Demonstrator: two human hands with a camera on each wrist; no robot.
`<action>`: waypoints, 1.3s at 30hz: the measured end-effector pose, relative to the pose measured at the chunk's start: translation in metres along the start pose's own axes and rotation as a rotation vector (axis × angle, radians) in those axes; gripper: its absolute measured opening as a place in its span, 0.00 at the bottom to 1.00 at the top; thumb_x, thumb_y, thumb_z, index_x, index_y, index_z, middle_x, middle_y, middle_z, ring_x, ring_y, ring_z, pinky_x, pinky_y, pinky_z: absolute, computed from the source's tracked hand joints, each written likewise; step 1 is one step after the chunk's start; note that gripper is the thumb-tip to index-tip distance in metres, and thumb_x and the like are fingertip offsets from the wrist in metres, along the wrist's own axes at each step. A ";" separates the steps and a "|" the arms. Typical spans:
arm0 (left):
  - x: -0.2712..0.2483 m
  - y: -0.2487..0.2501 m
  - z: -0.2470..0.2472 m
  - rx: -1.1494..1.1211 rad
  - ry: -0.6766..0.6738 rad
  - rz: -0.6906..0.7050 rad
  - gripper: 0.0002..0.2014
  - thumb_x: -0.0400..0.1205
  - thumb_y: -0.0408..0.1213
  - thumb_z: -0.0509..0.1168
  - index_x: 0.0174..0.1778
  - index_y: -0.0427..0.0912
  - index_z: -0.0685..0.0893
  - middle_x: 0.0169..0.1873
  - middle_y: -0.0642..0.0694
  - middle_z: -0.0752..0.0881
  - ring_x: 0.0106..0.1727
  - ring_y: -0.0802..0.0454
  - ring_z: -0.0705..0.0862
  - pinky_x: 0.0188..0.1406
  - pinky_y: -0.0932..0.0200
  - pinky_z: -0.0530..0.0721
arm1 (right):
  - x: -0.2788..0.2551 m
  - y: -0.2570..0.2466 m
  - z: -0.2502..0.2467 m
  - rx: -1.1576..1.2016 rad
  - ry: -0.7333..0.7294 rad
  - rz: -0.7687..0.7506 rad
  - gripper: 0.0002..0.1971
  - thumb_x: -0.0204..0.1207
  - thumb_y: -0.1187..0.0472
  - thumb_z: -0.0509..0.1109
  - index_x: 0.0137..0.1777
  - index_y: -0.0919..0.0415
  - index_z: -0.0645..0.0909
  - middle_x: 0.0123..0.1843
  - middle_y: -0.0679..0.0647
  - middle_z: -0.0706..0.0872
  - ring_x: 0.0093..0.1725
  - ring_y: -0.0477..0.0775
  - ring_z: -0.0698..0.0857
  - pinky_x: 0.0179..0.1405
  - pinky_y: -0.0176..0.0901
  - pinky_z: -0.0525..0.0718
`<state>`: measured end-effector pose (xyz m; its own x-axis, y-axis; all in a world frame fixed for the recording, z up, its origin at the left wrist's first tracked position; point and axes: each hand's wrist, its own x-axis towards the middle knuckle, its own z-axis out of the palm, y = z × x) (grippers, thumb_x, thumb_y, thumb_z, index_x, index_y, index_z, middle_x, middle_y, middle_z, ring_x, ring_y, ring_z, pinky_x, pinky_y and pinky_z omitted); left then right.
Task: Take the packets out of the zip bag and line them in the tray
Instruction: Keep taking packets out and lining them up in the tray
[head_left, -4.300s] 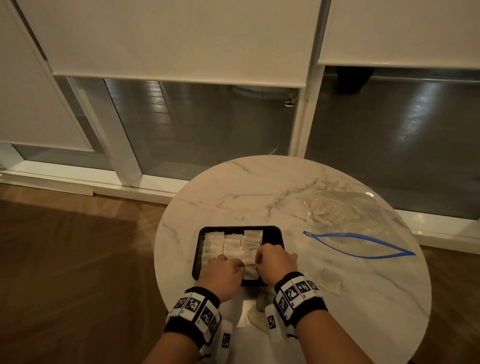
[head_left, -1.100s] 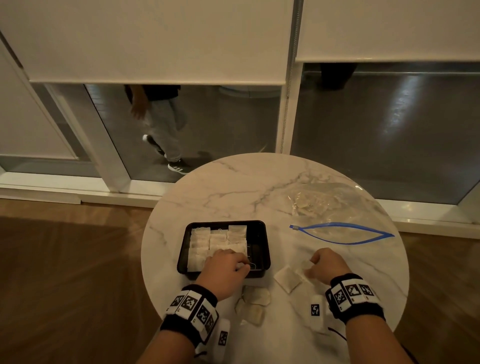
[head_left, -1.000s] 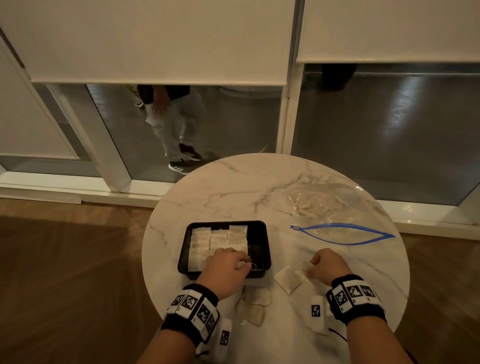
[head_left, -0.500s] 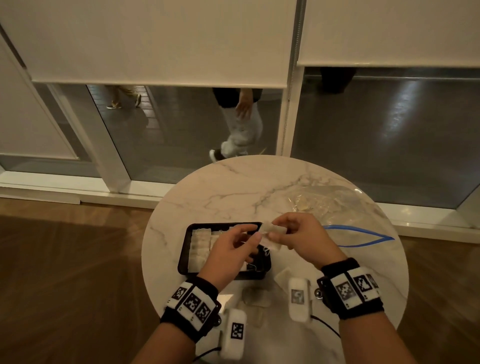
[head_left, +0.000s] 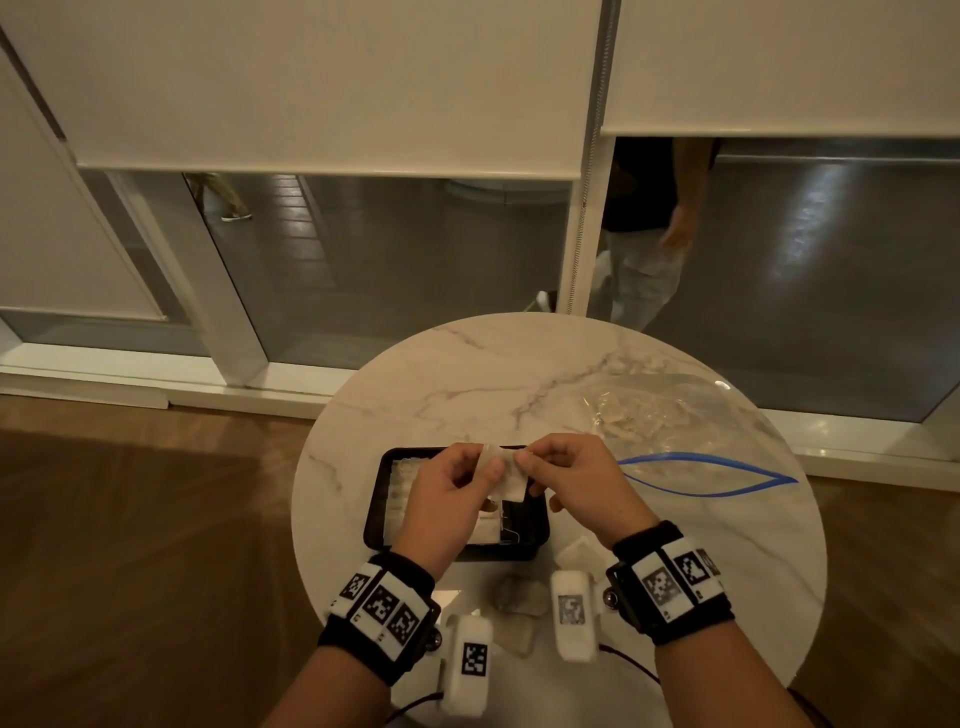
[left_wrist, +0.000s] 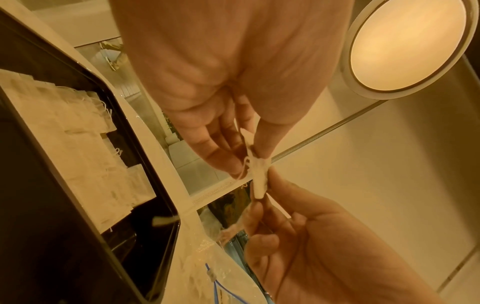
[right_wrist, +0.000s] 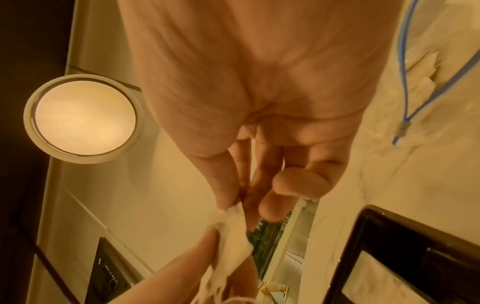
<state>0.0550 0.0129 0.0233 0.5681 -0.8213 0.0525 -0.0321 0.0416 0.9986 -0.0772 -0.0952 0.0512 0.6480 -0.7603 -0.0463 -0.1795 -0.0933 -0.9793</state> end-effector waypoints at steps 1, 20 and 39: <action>0.000 -0.001 0.001 0.001 0.012 0.004 0.05 0.86 0.36 0.69 0.54 0.40 0.88 0.46 0.44 0.93 0.48 0.49 0.91 0.41 0.55 0.90 | 0.000 0.002 0.001 0.014 0.014 0.005 0.06 0.80 0.61 0.75 0.42 0.60 0.89 0.32 0.54 0.89 0.31 0.48 0.84 0.23 0.35 0.78; 0.072 -0.020 0.006 0.722 -0.051 -0.074 0.04 0.81 0.36 0.75 0.50 0.44 0.95 0.44 0.49 0.93 0.45 0.57 0.88 0.46 0.68 0.81 | 0.022 0.073 0.009 -0.597 0.209 0.304 0.11 0.77 0.55 0.74 0.38 0.62 0.84 0.34 0.53 0.84 0.34 0.50 0.83 0.28 0.33 0.75; 0.126 -0.028 0.045 1.232 -0.261 -0.141 0.09 0.80 0.34 0.72 0.45 0.52 0.95 0.47 0.49 0.93 0.47 0.46 0.90 0.52 0.51 0.91 | 0.019 0.064 0.013 -0.592 0.162 0.288 0.05 0.79 0.65 0.70 0.49 0.64 0.86 0.48 0.59 0.88 0.48 0.58 0.88 0.40 0.38 0.79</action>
<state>0.0904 -0.1179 0.0023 0.4551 -0.8685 -0.1962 -0.8062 -0.4955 0.3233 -0.0664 -0.1071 -0.0151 0.4029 -0.8898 -0.2143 -0.7334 -0.1737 -0.6573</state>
